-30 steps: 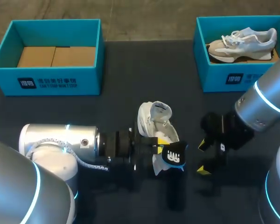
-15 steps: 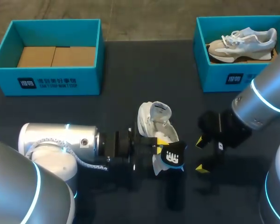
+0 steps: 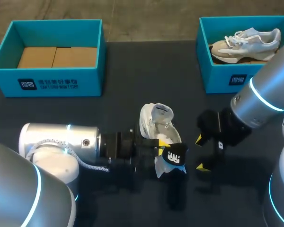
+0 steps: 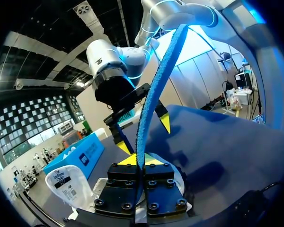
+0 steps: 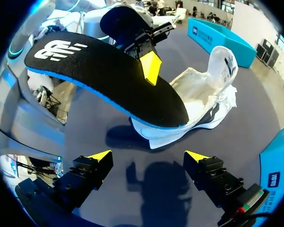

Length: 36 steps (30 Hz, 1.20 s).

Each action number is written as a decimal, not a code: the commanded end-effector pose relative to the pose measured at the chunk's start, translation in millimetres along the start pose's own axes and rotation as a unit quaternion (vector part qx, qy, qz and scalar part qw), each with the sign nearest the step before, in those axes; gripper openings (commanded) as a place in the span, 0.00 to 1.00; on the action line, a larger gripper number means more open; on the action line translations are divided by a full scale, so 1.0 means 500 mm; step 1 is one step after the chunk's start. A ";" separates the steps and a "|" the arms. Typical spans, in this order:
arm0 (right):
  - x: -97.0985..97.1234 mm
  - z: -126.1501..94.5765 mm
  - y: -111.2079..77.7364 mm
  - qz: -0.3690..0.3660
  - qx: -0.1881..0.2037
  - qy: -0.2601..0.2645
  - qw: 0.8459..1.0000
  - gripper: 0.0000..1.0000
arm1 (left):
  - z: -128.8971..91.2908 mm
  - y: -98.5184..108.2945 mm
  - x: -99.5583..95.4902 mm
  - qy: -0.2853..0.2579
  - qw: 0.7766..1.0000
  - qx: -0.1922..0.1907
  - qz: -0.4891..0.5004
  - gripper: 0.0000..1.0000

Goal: Take the shoe out of the shoebox, open the shoe tongue, remove and reinsert the insole, then place the shoe into the shoebox

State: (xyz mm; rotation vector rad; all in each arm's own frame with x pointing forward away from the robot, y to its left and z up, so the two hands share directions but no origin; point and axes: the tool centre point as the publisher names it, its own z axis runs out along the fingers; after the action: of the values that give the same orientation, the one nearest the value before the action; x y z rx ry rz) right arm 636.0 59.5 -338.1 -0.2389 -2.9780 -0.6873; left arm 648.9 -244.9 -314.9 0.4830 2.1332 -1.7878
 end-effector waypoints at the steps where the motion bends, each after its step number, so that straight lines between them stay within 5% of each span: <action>1: -0.006 0.010 0.006 0.001 0.003 0.001 1.000 1.00 | 0.008 0.004 -0.004 0.001 1.000 -0.006 0.000 0.00; 36: -0.006 0.010 0.006 0.001 0.003 0.001 1.000 1.00 | -0.008 0.026 -0.023 -0.068 0.996 -0.023 0.046 0.00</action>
State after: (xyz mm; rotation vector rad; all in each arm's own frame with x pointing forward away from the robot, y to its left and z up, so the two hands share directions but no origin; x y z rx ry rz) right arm 639.4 62.0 -340.6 -0.2367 -2.9745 -0.6833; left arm 665.2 -235.3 -318.6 0.4316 2.0153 -1.6767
